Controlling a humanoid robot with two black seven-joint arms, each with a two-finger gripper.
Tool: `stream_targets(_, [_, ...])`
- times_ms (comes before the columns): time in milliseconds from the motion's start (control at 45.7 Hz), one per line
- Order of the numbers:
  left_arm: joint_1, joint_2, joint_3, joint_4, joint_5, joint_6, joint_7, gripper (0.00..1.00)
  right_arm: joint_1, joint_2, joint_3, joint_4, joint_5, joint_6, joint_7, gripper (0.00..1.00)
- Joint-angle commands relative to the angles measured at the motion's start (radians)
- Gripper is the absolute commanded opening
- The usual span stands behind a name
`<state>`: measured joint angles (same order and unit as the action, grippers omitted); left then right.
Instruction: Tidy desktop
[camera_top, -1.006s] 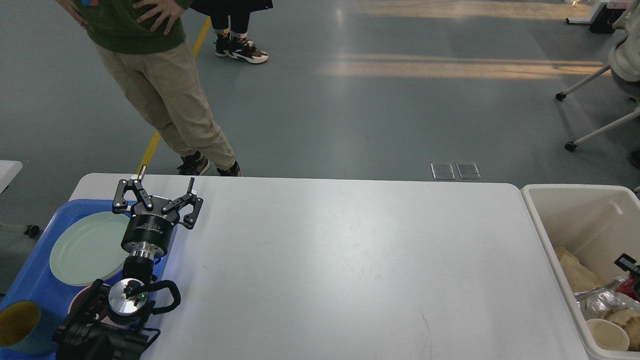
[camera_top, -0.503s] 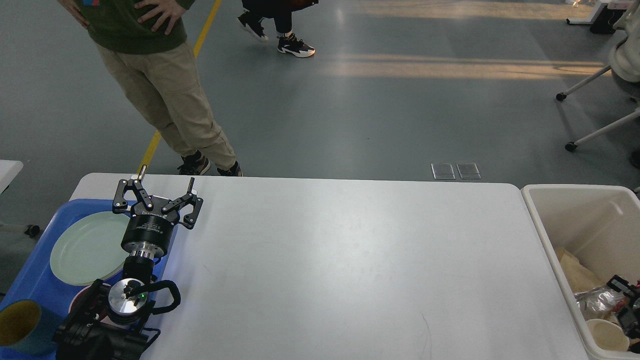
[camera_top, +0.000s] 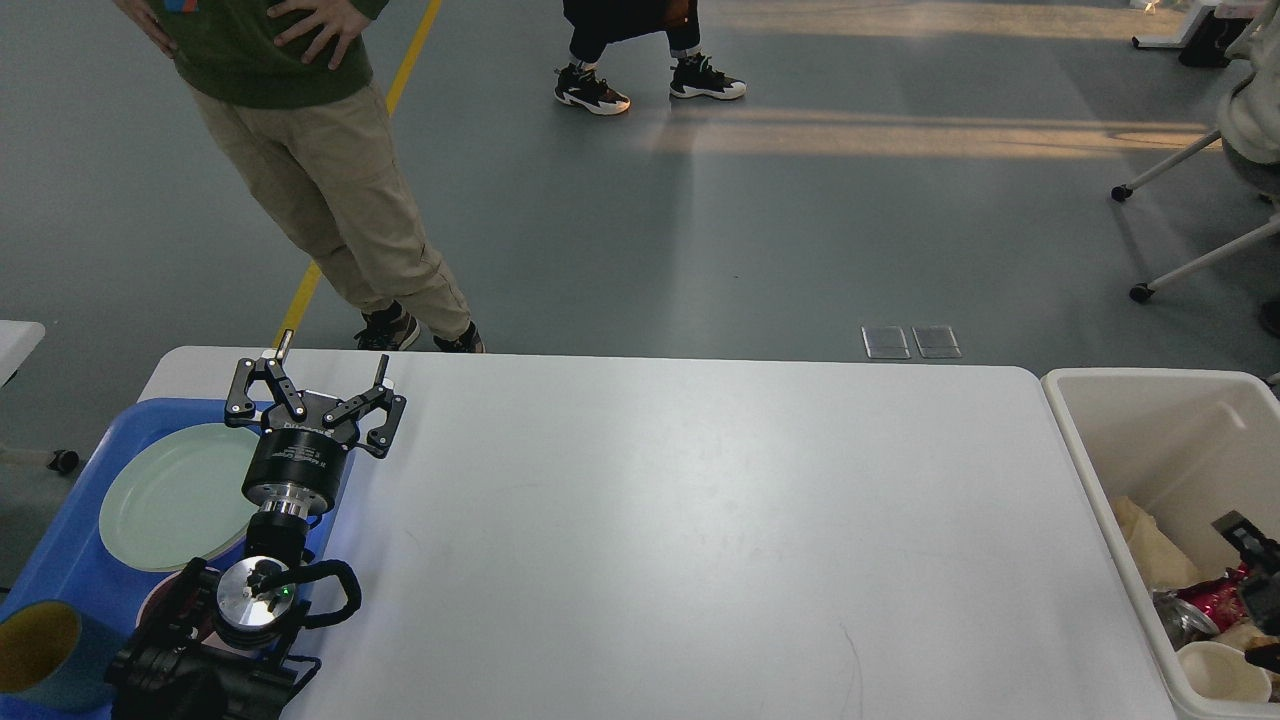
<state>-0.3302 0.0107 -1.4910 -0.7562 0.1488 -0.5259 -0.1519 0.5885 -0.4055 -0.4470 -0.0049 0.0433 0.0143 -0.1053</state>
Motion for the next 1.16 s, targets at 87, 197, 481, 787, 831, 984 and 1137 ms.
stream_targets(87, [0.000, 0.000, 0.000, 0.000, 0.000, 0.000, 0.000, 0.96, 0.094, -0.156, 0.617, 0.274, -0.002, 0.007, 0.009, 1.00])
stream_targets(197, [0.000, 0.000, 0.000, 0.000, 0.000, 0.000, 0.000, 0.96, 0.083, -0.309, 0.877, 0.578, -0.002, 0.012, 0.015, 1.00])
stream_targets(481, [0.000, 0.000, 0.000, 0.000, 0.000, -0.002, 0.000, 0.96, -0.240, -0.165, 1.666, 0.871, -0.029, 0.105, 0.165, 1.00])
stream_targets(787, [0.000, 0.000, 0.000, 0.000, 0.000, 0.000, 0.000, 0.96, -0.426, 0.122, 1.895, 1.011, -0.361, 0.176, 0.393, 1.00])
stream_targets(831, [0.000, 0.000, 0.000, 0.000, 0.000, -0.002, 0.000, 0.96, -0.429, 0.129, 1.886, 0.994, -0.359, 0.174, 0.438, 1.00])
stream_targets(984, [0.000, 0.000, 0.000, 0.000, 0.000, -0.002, 0.000, 0.96, -0.418, 0.159, 1.858, 0.976, -0.355, 0.174, 0.437, 1.00])
stream_targets(1137, [0.000, 0.000, 0.000, 0.000, 0.000, 0.000, 0.000, 0.96, -0.417, 0.160, 1.855, 0.978, -0.355, 0.173, 0.438, 1.00])
